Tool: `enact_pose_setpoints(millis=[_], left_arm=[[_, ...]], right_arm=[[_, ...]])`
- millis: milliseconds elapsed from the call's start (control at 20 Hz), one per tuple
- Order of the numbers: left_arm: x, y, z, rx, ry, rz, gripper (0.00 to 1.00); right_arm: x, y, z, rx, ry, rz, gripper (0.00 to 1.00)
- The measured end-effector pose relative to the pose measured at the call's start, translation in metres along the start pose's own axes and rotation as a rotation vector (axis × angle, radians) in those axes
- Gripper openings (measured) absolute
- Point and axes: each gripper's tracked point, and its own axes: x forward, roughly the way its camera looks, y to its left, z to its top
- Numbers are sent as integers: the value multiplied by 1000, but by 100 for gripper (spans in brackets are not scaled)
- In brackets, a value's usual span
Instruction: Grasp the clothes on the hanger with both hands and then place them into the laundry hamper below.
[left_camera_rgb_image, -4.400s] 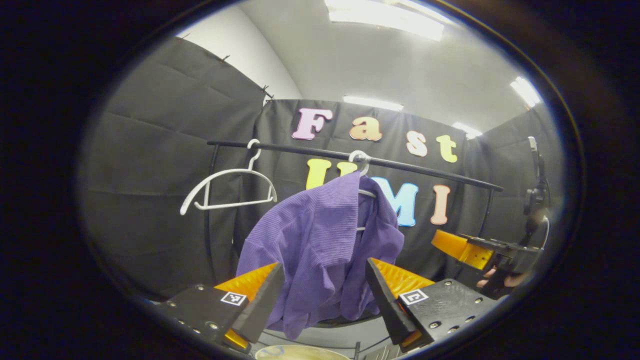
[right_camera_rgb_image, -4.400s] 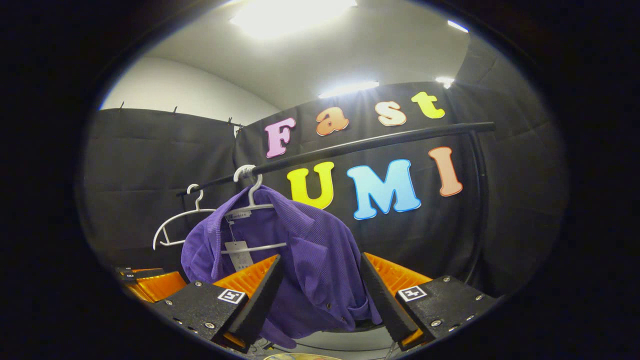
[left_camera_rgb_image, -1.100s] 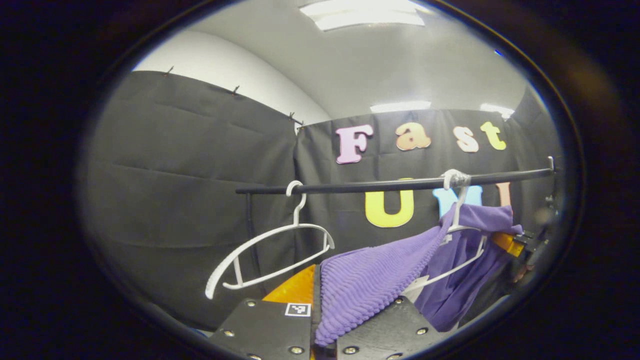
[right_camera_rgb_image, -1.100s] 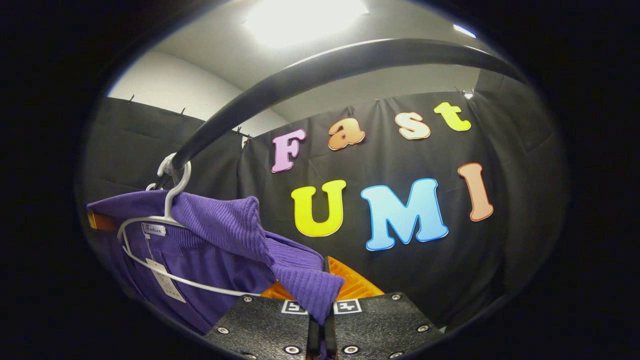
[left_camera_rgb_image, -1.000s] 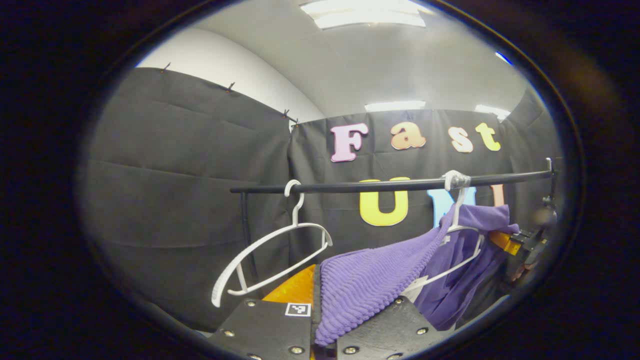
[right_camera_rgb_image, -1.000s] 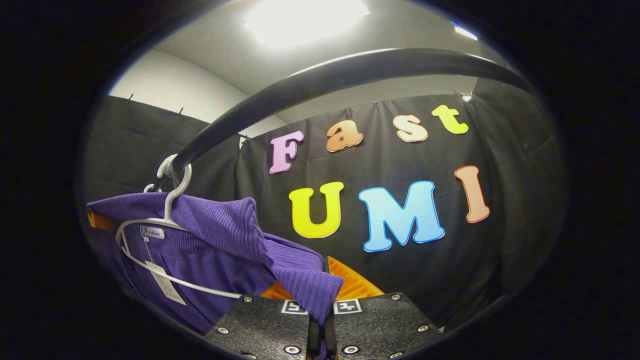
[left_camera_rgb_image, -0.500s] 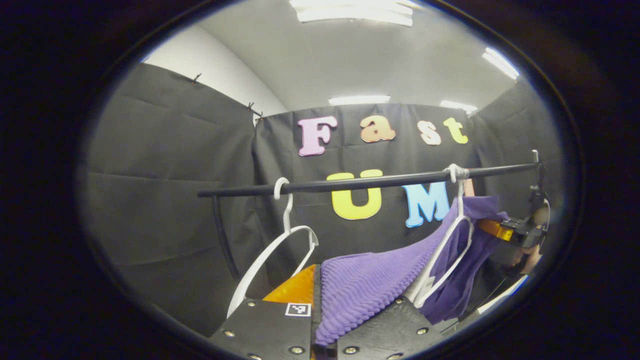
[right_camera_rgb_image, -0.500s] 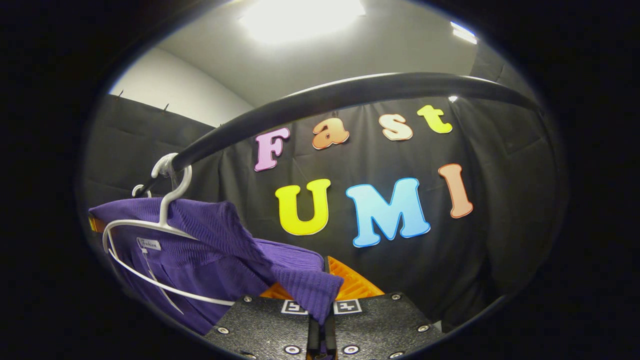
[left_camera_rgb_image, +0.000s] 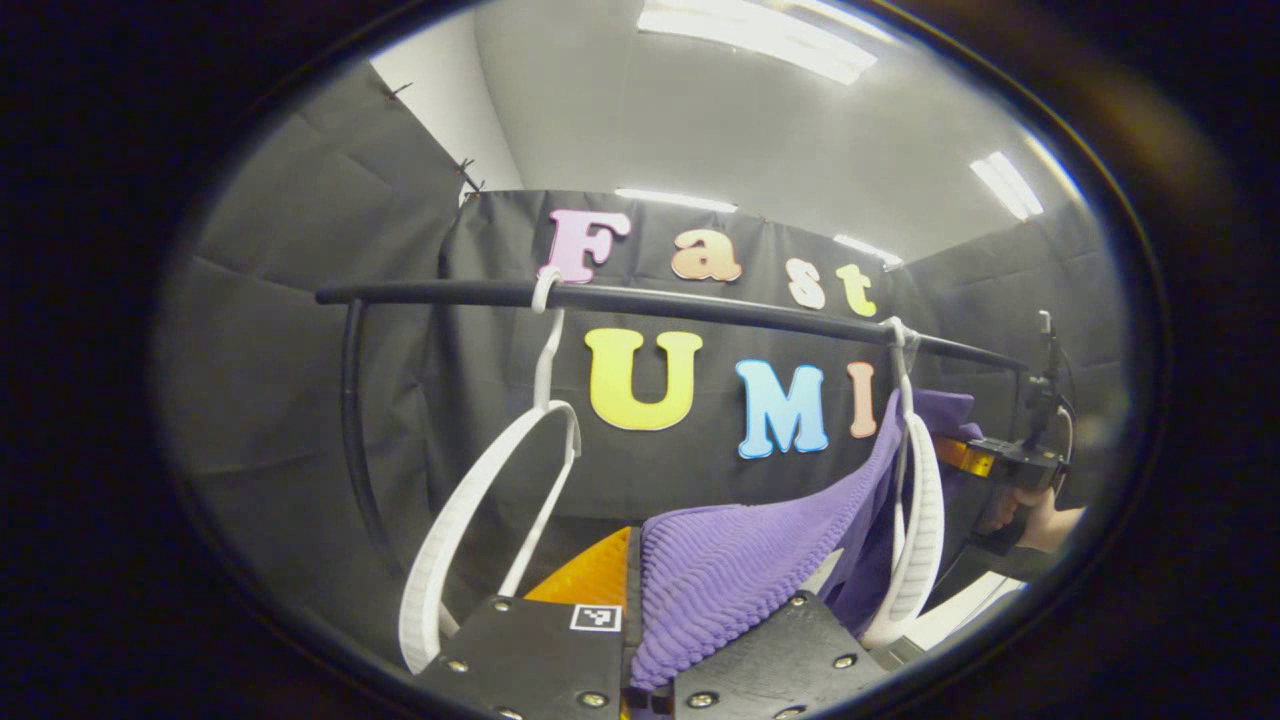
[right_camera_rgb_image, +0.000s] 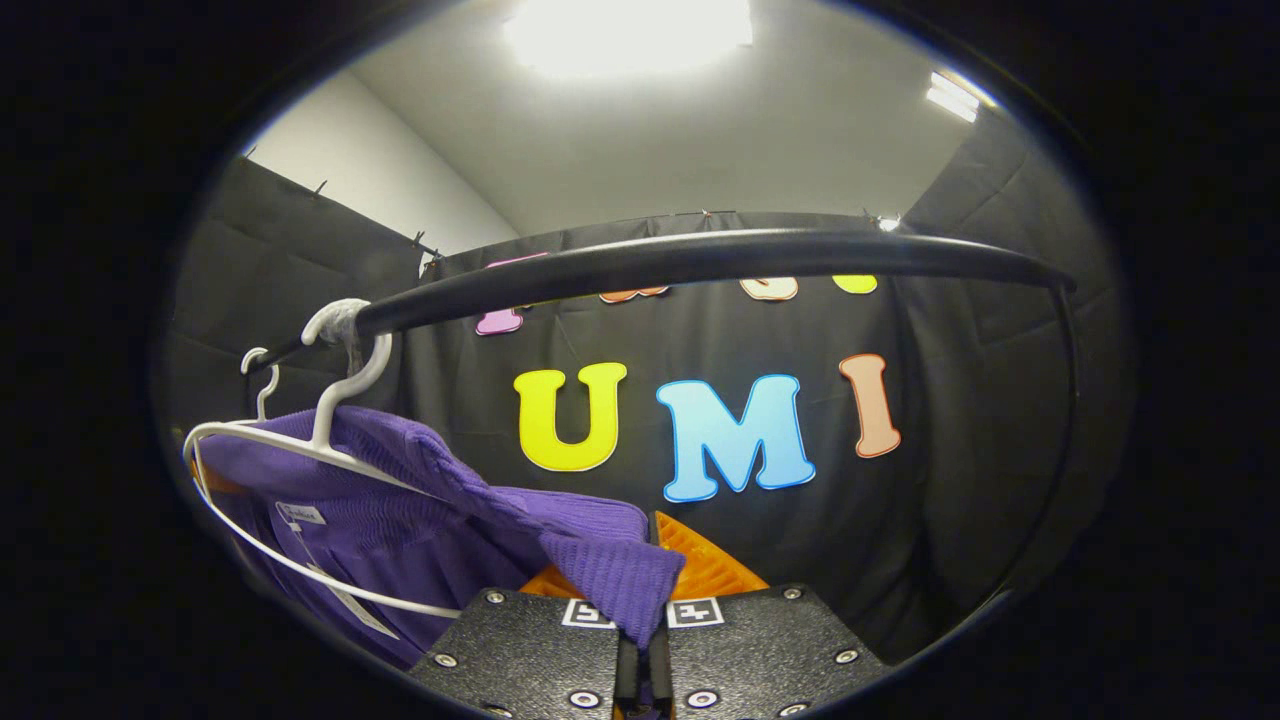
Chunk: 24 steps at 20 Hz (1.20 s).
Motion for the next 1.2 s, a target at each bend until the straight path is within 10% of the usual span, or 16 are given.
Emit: enact_pose_setpoints(millis=[1200], left_arm=[[51,-99,-68,-124,-42,36,0]], right_arm=[[6,-23,-10,2,9,-109,5]])
